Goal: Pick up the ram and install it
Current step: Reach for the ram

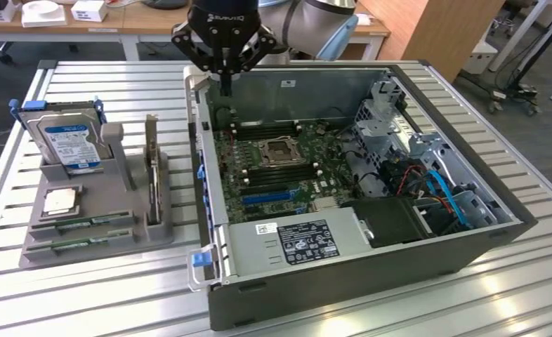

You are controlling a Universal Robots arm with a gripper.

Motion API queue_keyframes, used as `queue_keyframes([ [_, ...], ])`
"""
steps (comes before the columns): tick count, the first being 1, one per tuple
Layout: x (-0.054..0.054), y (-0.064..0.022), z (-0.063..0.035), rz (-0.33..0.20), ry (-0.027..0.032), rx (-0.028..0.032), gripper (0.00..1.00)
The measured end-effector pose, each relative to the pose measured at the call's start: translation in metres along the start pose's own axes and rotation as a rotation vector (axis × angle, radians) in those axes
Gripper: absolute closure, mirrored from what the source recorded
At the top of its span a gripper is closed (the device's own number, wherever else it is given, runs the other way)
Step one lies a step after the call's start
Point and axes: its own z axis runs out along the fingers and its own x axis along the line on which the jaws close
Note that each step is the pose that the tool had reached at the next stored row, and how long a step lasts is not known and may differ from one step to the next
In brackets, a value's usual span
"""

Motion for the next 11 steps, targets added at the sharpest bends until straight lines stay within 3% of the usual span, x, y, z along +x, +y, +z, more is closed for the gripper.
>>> queue_keyframes([
  [11,0.031,-0.0024,0.0009,0.0,0.0,0.0001,0.9],
])
